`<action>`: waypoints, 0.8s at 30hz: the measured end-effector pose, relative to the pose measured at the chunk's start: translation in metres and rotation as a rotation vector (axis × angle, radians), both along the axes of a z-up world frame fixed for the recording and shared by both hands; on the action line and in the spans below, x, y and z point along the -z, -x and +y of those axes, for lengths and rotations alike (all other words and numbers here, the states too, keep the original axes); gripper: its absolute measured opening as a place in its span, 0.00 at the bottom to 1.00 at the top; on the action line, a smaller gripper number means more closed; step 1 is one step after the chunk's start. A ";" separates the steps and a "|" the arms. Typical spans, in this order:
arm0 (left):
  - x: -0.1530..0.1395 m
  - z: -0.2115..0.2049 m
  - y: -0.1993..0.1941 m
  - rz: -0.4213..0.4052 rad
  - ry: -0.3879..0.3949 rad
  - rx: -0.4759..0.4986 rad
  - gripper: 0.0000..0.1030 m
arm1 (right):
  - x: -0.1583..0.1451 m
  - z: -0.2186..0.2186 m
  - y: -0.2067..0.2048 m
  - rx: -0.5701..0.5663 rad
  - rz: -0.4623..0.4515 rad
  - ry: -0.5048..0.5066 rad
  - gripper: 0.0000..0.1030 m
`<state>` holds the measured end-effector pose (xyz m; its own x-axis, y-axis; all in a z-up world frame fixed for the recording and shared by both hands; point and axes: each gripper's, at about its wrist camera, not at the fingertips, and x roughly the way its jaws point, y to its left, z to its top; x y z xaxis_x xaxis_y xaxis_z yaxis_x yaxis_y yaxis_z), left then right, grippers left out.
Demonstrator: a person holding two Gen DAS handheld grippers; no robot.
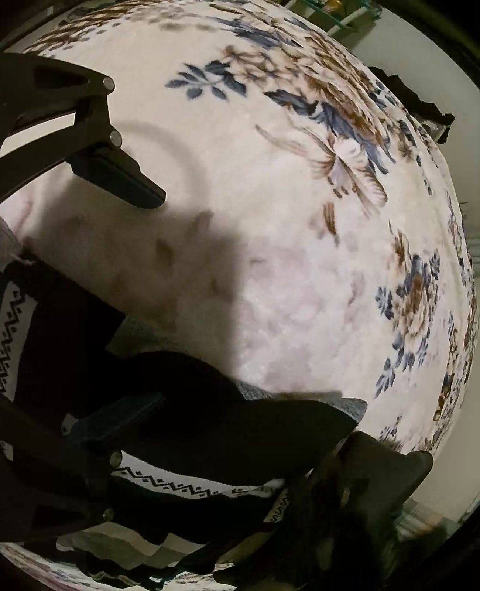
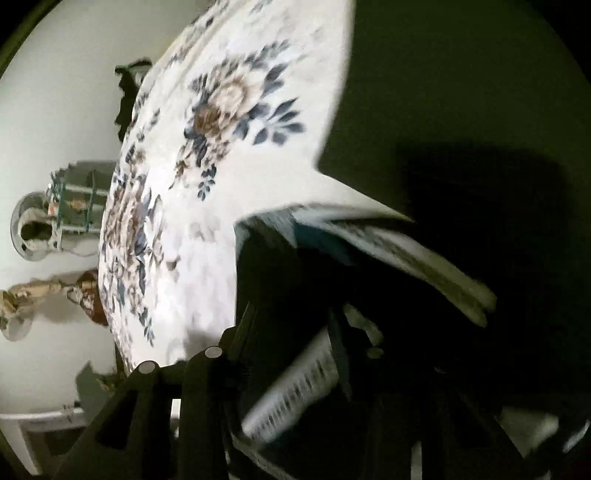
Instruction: Fold small clothes
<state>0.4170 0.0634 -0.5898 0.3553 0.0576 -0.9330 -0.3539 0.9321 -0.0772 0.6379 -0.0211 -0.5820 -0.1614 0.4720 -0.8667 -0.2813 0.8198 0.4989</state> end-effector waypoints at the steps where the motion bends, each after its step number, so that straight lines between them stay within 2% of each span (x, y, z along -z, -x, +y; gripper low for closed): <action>1: 0.000 0.001 0.001 0.000 0.003 -0.007 0.97 | 0.002 0.008 -0.007 -0.006 -0.022 -0.020 0.23; 2: 0.000 0.002 0.001 0.000 0.009 -0.013 0.97 | -0.003 0.012 -0.009 -0.012 -0.080 -0.006 0.00; 4: 0.000 0.005 0.002 0.001 0.022 -0.029 0.97 | 0.000 0.011 -0.018 0.044 -0.141 0.035 0.00; 7: 0.000 0.006 0.004 0.006 0.027 -0.037 0.97 | 0.002 -0.005 -0.035 0.123 -0.147 0.086 0.00; 9: -0.001 0.006 0.004 0.013 0.010 -0.029 0.97 | 0.009 -0.018 -0.040 0.152 -0.082 0.087 0.00; 11: -0.009 0.006 0.006 0.008 -0.005 -0.016 0.97 | 0.006 -0.039 -0.033 0.184 0.029 0.019 0.01; 13: -0.024 0.006 0.012 -0.017 -0.054 0.001 0.97 | -0.011 -0.065 -0.011 0.231 0.012 0.004 0.08; 15: -0.043 0.005 0.022 -0.046 -0.094 0.016 0.97 | -0.035 -0.123 0.024 0.315 -0.026 0.028 0.49; 16: -0.048 0.004 0.026 -0.050 -0.109 0.018 0.97 | -0.040 -0.144 0.036 0.356 -0.032 0.043 0.56; 21: -0.056 -0.008 0.042 -0.030 -0.108 0.060 1.00 | -0.062 -0.319 0.110 0.702 -0.067 0.242 0.59; 24: -0.046 -0.020 0.042 0.001 -0.109 0.088 1.00 | -0.045 -0.367 0.125 0.775 -0.023 0.281 0.59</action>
